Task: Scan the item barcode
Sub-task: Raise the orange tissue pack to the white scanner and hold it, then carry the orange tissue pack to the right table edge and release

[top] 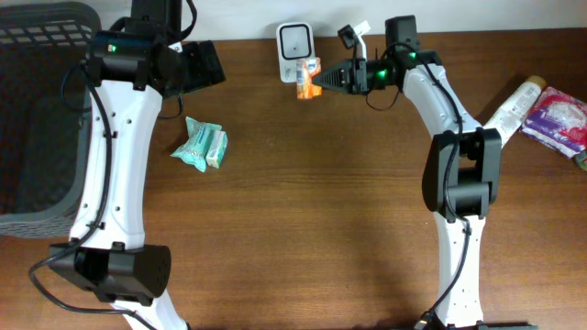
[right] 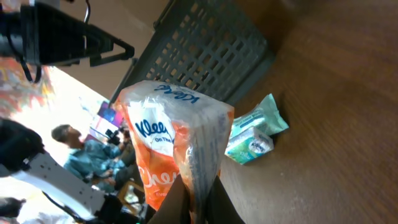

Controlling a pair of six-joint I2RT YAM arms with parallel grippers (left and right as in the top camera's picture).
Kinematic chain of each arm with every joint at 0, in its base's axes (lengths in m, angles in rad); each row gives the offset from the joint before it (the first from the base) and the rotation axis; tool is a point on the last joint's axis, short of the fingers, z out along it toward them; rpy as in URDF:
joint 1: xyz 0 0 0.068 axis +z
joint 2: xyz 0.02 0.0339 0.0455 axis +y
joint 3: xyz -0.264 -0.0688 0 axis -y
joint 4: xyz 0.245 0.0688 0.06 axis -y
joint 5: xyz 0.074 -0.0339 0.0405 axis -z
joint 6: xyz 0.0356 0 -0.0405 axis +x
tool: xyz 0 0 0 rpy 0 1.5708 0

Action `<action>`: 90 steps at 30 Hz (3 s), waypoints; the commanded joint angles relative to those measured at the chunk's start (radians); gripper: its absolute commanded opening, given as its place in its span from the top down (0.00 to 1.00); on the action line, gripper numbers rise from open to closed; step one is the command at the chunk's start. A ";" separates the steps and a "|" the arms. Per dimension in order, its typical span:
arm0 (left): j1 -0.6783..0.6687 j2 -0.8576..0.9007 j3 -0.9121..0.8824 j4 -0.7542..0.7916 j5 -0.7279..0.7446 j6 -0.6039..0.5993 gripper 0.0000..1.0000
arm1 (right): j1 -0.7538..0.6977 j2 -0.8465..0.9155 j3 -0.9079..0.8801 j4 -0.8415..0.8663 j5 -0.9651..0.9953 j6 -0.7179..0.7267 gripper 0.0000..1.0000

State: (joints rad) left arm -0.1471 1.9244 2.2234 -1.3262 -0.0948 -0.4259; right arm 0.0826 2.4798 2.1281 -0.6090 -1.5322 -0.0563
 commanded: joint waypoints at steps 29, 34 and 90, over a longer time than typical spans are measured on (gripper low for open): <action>0.006 0.000 0.003 0.000 -0.011 0.016 0.01 | 0.189 -0.150 0.053 -0.358 1.795 0.178 0.96; 0.006 0.000 0.003 0.000 -0.011 0.016 0.01 | 0.327 -0.148 0.052 -0.046 2.113 -0.155 0.96; 0.006 0.000 0.003 0.000 -0.011 0.016 0.01 | -0.468 -0.233 -0.077 -0.558 1.145 0.213 0.21</action>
State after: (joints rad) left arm -0.1471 1.9244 2.2234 -1.3273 -0.0948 -0.4259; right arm -0.4458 2.2570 2.0579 -1.1690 -0.0296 0.2562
